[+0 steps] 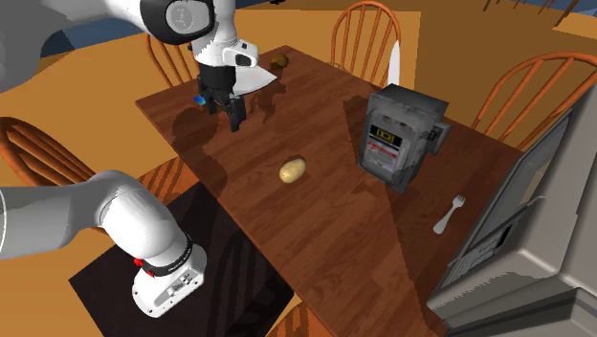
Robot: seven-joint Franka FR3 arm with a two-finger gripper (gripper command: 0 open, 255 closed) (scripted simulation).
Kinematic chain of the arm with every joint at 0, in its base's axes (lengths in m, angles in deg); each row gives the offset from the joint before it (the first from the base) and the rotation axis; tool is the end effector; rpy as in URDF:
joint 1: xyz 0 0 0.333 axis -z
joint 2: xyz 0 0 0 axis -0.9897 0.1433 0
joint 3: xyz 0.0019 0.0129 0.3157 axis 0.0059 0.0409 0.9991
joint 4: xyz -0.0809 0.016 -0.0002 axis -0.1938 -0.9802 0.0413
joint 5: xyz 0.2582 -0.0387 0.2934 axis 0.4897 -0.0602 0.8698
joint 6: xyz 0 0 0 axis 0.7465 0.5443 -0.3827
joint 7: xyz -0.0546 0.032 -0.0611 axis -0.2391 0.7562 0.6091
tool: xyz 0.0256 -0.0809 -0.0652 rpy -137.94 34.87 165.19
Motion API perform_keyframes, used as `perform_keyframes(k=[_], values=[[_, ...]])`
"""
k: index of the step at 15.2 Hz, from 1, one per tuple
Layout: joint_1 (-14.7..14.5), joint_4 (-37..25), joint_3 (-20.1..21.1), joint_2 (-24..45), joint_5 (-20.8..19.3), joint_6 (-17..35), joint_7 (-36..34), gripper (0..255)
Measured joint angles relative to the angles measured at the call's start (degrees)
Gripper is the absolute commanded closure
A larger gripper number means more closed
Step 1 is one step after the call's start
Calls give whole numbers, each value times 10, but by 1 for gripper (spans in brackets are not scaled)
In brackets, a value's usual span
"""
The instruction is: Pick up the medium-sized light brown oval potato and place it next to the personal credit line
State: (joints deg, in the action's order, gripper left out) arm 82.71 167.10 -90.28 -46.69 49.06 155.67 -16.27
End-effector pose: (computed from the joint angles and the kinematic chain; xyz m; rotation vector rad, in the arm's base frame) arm 0.3021 -0.0205 0.5622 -3.0418 0.1169 0.1574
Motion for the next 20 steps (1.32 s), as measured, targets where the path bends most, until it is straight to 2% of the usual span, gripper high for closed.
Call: perform_keyframes(k=[2,6,10,20], values=[[1,4,0,7,-2,10,0,0],[11,14,-8,60,-15,69,0,0],[23,24,-17,126,-30,139,-1,0],[50,-10,-42,321,-59,291,-10,0]])
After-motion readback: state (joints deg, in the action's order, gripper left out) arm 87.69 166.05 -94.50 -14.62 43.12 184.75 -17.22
